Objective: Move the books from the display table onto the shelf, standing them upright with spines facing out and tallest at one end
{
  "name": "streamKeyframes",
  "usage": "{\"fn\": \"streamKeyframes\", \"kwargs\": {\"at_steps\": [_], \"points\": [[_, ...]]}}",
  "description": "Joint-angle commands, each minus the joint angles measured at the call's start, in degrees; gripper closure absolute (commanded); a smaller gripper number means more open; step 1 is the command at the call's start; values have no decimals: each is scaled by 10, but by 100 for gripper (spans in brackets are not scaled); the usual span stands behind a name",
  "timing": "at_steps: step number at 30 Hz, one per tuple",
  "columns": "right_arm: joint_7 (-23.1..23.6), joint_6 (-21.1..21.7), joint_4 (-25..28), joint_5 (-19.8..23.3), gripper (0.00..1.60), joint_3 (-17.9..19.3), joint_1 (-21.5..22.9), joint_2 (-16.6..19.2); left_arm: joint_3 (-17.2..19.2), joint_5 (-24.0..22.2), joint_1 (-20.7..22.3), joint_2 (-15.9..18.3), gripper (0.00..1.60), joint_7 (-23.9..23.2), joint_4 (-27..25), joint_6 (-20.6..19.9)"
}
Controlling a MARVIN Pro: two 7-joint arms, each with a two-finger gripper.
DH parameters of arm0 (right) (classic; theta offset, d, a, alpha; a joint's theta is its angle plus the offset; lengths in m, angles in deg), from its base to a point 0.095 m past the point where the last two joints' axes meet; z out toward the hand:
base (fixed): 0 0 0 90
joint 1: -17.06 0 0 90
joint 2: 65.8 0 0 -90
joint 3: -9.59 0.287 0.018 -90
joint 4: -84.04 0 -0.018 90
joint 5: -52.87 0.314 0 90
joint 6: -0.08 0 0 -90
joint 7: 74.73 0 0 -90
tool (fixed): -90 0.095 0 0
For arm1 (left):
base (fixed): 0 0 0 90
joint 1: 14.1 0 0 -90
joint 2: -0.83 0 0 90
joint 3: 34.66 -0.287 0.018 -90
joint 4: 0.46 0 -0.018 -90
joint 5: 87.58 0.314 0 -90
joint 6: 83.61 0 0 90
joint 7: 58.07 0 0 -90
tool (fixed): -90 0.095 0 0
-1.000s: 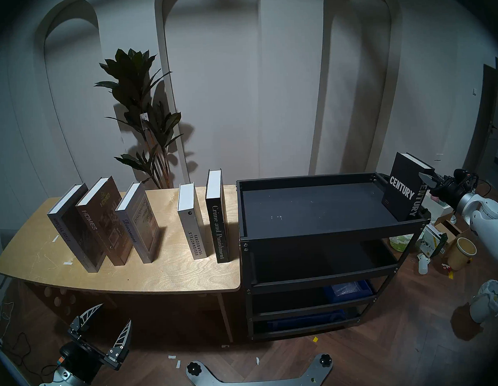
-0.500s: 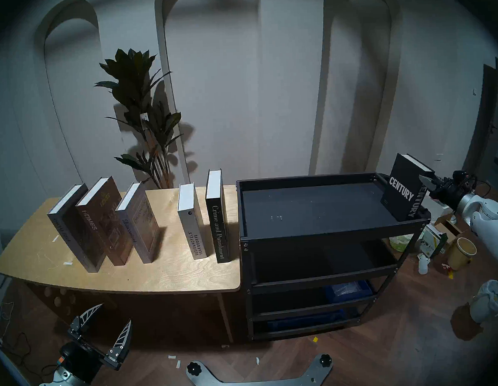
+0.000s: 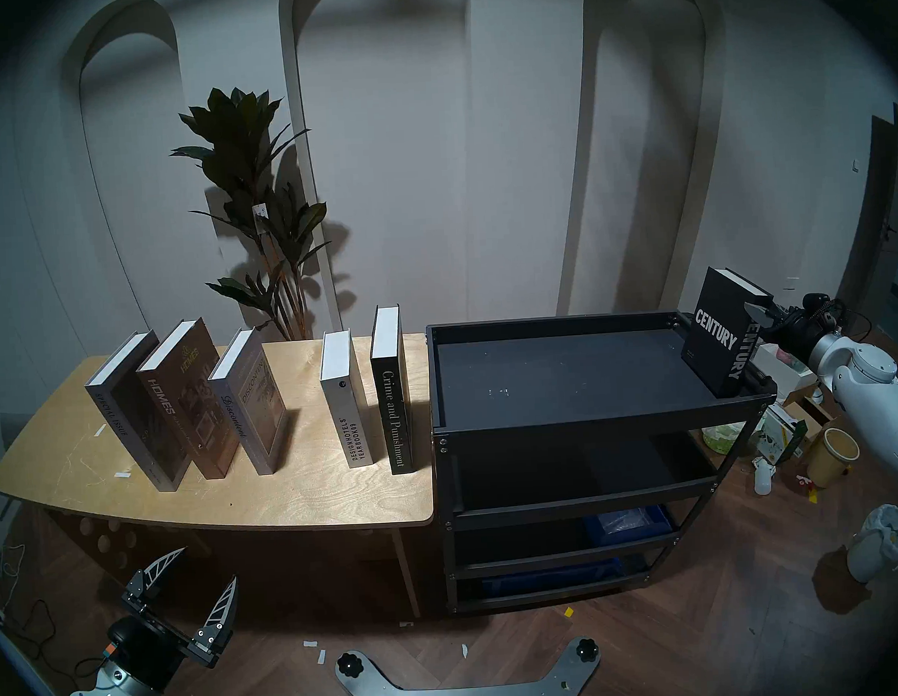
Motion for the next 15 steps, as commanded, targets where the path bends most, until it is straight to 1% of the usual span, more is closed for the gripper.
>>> {"fn": "streamKeyframes", "kwargs": {"at_steps": [1,5,9,10,11,12,13,14,15], "points": [[20,-3,-34,-25,160,-12,58,-18,-1,0,1,1,0,-1,-8,0],[36,-5,-62,-37,160,-17,65,-22,-1,0,1,1,0,-1,-8,0],[48,-9,-71,-45,160,-21,62,-19,-1,0,0,1,0,-1,-8,0],[50,-11,-71,-45,155,-21,60,-19,-1,0,0,1,0,-1,-8,0],[46,-11,-70,-43,155,-19,57,-18,-1,0,0,1,0,-1,-8,0],[48,-13,-71,-43,91,-19,56,-18,-1,0,0,1,0,-1,-8,0],[49,-14,-72,-43,40,-18,55,-18,-1,0,0,1,0,-1,-8,0],[49,-14,-72,-43,40,-18,55,-18,-1,0,0,1,0,-1,-8,0],[48,-16,-72,-42,31,-16,53,-18,-1,0,0,1,0,-1,-8,0]]}}
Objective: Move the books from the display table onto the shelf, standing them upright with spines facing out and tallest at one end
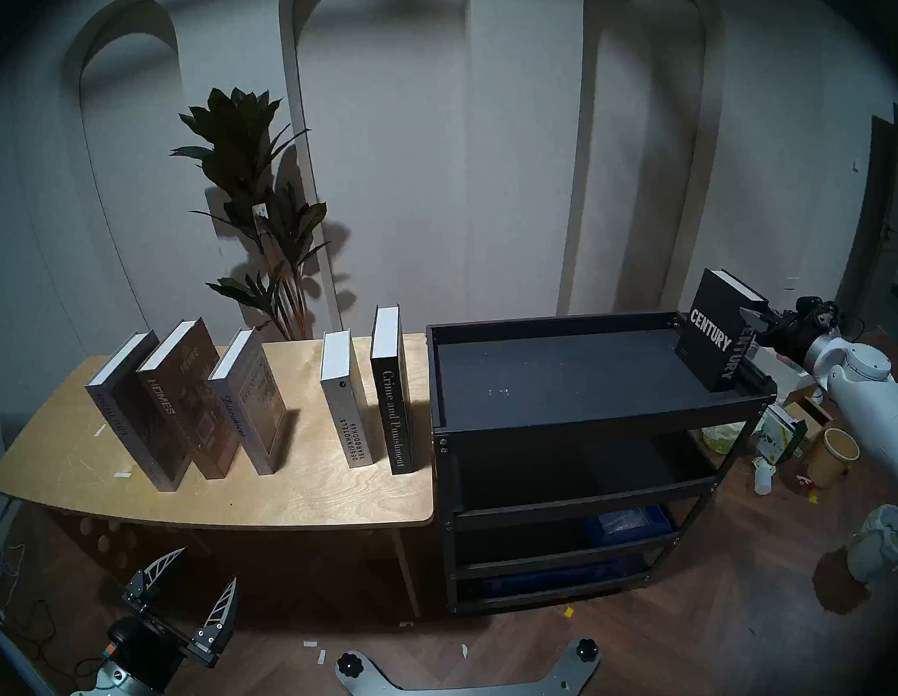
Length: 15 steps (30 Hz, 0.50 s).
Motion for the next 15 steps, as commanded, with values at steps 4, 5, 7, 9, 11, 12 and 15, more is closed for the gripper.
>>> {"fn": "streamKeyframes", "kwargs": {"at_steps": [4,5,7,9,11,12,15], "points": [[-2,-12,-4,3,0,11,-3,7,-1,0,1,1,0,-1,-8,0],[-2,-12,-4,3,0,11,-3,7,-1,0,1,1,0,-1,-8,0],[-6,-13,-3,6,0,15,-7,8,-1,0,1,1,0,-1,-8,0],[-12,-14,-1,13,0,22,-15,9,-1,0,1,1,0,-1,-8,0],[-14,-15,3,23,0,30,-23,12,-1,0,1,1,0,-1,-8,0],[-16,-16,5,28,0,34,-27,14,-1,0,1,1,0,-1,-8,0],[-18,-24,17,61,0,58,-53,21,-1,0,1,1,0,-1,-8,1]]}}
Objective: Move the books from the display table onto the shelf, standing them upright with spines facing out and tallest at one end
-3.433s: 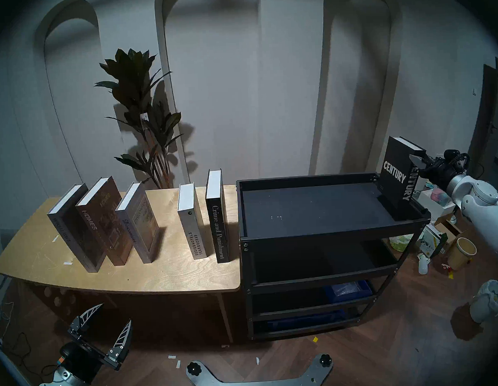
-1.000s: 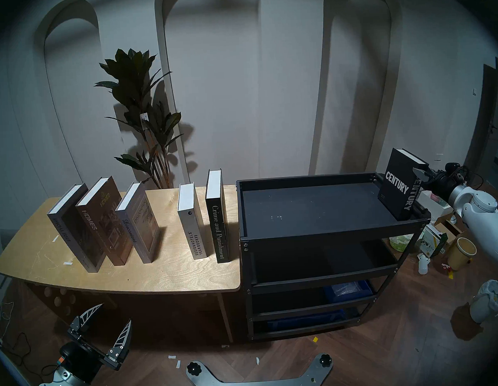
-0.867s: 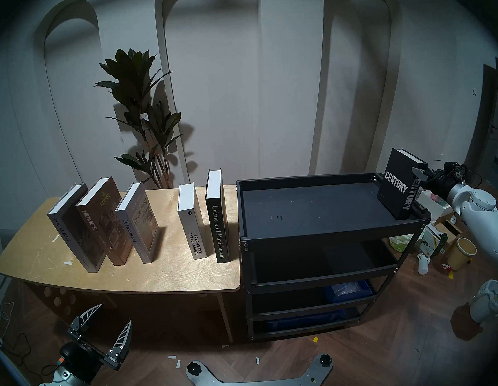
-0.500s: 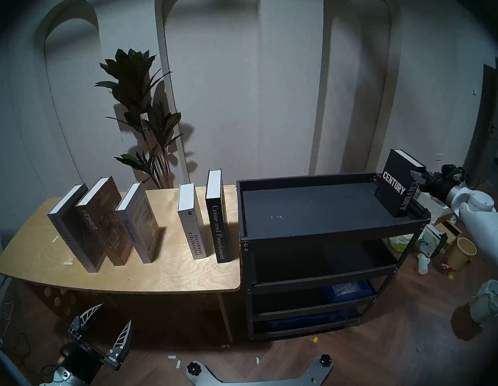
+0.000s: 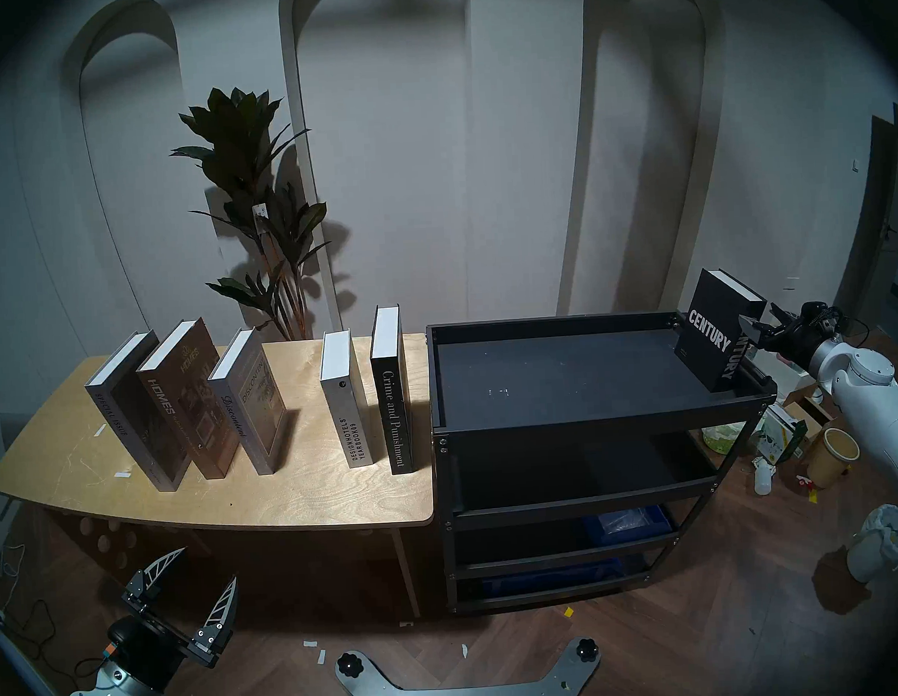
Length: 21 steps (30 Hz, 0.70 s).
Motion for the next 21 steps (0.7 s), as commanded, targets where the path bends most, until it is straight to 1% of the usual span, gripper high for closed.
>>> {"fn": "streamKeyframes", "kwargs": {"at_steps": [1,4,9,12,13,14,15,17,18,19,20,21], "points": [[-8,-18,28,55,0,47,-42,22,-1,0,1,1,0,-1,-8,1],[-8,-29,54,87,0,71,-79,29,-1,0,1,1,0,-1,-8,1],[-1,-41,88,125,0,76,-115,35,-1,0,1,1,0,-1,-7,1],[-6,-55,117,148,0,93,-142,36,-1,0,1,1,0,-1,-7,1],[-6,-59,122,153,0,95,-143,35,-1,0,1,1,0,-1,-7,1],[-6,-64,138,163,0,107,-160,37,-1,0,1,1,0,-1,-7,1],[0,-68,138,166,0,109,-159,35,-1,-1,1,1,0,-1,-7,1],[2,-77,161,178,0,122,-179,37,-1,-1,1,1,0,-1,-7,1],[8,-82,165,179,0,122,-180,34,-1,-1,1,1,0,-1,-6,1],[7,-87,178,185,0,129,-191,34,-1,-1,1,1,0,-1,-6,1],[12,-90,180,187,0,129,-187,28,-1,-1,2,1,0,-1,-6,1],[10,-95,196,194,0,136,-198,27,-1,-1,2,1,0,-1,-6,1]]}}
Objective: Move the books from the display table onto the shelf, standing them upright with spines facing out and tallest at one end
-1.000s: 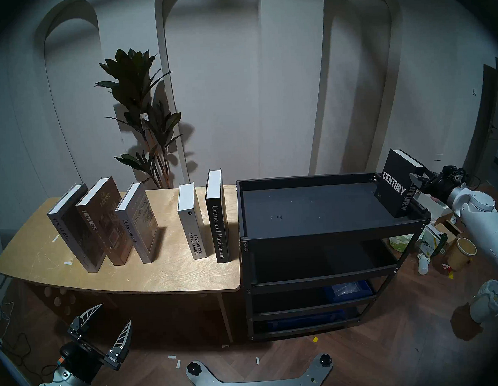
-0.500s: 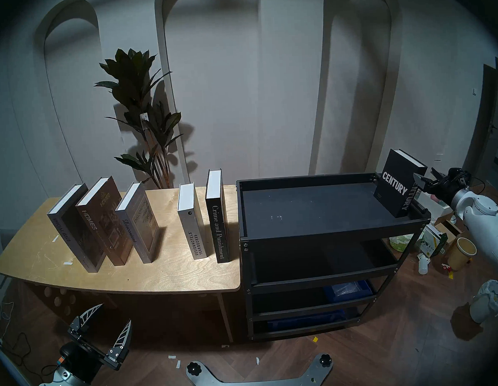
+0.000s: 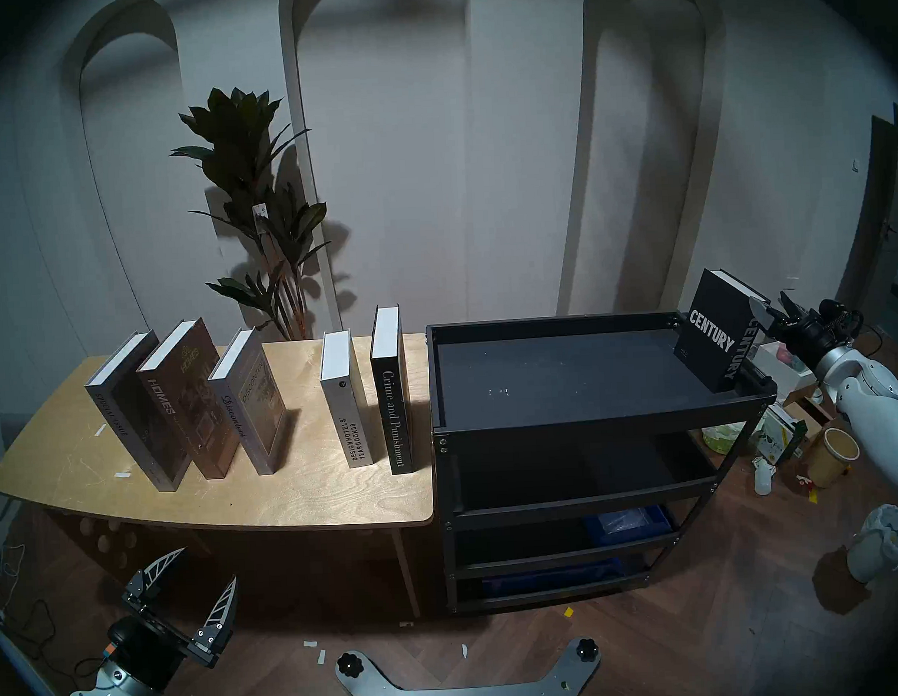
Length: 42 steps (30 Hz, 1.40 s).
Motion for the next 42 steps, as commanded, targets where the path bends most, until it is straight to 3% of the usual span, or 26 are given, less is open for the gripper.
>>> {"fn": "streamKeyframes", "kwargs": {"at_steps": [1,10,26,42], "points": [[16,-41,63,36,0,36,-42,-6,-1,0,2,1,0,-1,-6,1],[27,-65,146,55,0,4,-58,-86,-1,0,2,1,0,-1,-4,1],[24,-101,271,61,0,-115,-76,-197,0,0,3,2,0,0,0,1],[16,-147,392,33,0,-226,-109,-290,34,-6,-5,9,0,6,22,2]]}}
